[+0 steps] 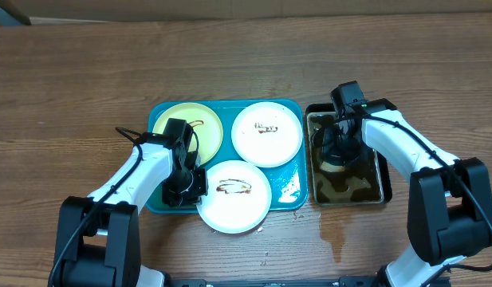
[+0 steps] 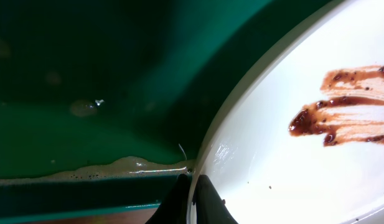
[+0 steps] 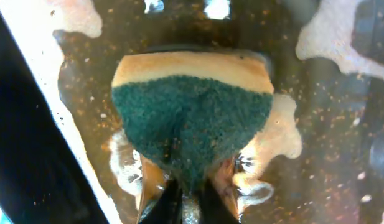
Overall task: Clean dirty plates on tray and stack at the side
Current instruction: 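Grasp the green sponge in the soapy pan with the right gripper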
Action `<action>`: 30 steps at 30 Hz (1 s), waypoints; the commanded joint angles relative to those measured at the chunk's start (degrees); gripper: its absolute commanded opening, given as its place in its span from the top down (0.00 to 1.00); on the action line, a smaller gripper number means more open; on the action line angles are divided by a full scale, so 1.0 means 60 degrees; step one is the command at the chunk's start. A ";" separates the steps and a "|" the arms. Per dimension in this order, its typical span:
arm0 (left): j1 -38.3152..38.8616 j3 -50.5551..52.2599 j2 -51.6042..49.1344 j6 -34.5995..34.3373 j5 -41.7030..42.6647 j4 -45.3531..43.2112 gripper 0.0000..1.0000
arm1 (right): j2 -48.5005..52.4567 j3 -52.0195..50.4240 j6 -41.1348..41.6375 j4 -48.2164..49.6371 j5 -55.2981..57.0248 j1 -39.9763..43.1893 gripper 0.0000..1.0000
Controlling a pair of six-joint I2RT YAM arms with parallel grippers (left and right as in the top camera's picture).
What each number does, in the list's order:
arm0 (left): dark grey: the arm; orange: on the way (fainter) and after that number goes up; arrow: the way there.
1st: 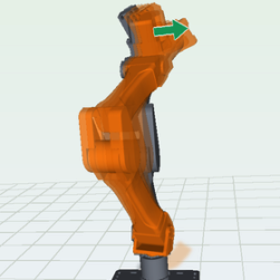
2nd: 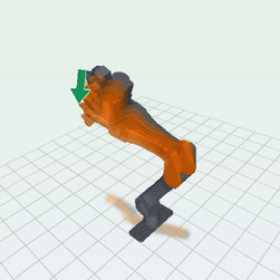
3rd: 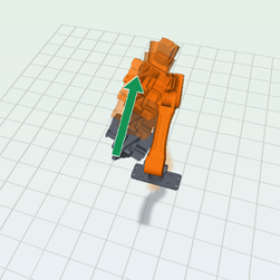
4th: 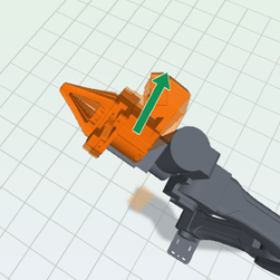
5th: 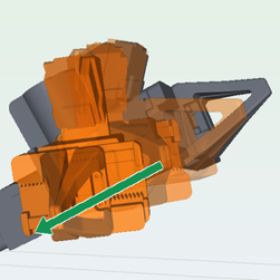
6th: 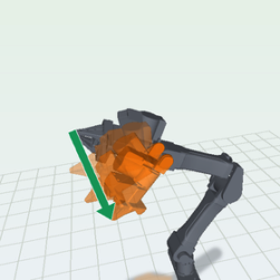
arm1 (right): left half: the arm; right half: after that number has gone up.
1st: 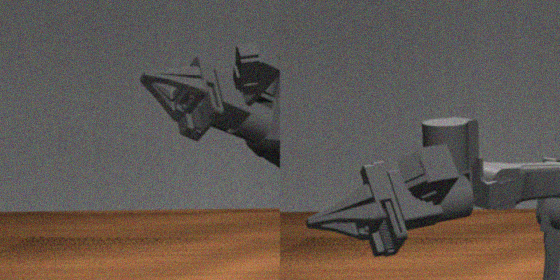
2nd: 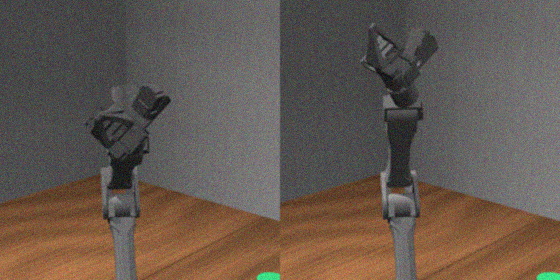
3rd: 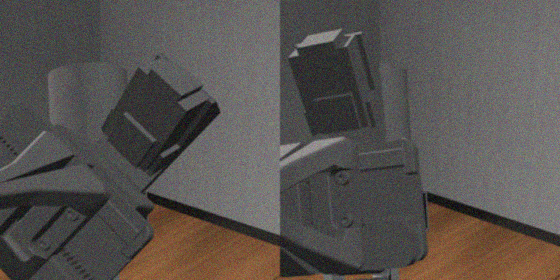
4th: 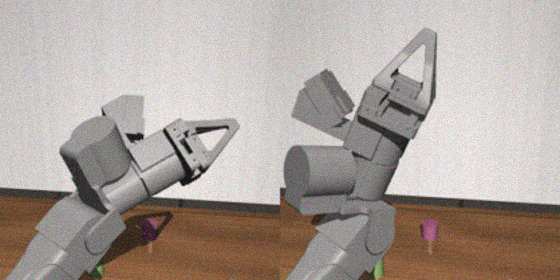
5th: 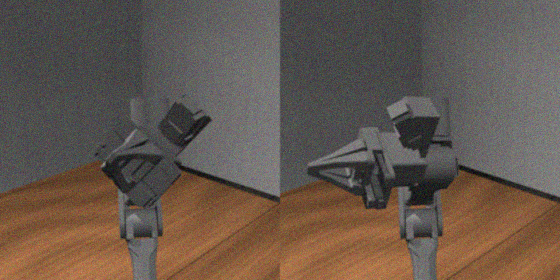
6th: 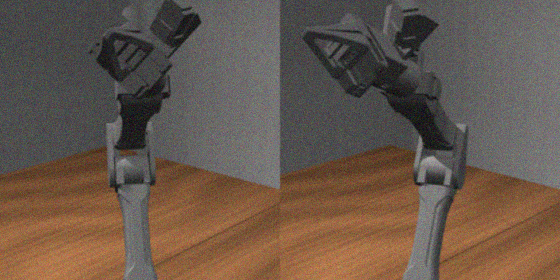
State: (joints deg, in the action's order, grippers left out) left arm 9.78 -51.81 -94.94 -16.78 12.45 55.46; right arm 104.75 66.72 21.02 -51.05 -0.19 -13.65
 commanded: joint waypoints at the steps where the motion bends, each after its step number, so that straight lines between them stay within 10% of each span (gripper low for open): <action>1: 0.0058 -0.0080 -0.0098 0.0004 -0.0135 -0.0047 0.94 | 0.0138 -0.0146 0.0084 -0.0007 0.0025 -0.0044 0.96; 30: 0.0062 -0.0080 -0.0098 0.0004 -0.0135 -0.0051 0.96 | -0.0062 0.0495 0.0080 -0.0776 0.0022 -0.0025 0.96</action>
State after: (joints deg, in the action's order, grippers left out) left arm 9.78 -51.81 -94.94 -16.78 12.45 55.44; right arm 104.42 65.65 21.19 -54.37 -0.19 -13.65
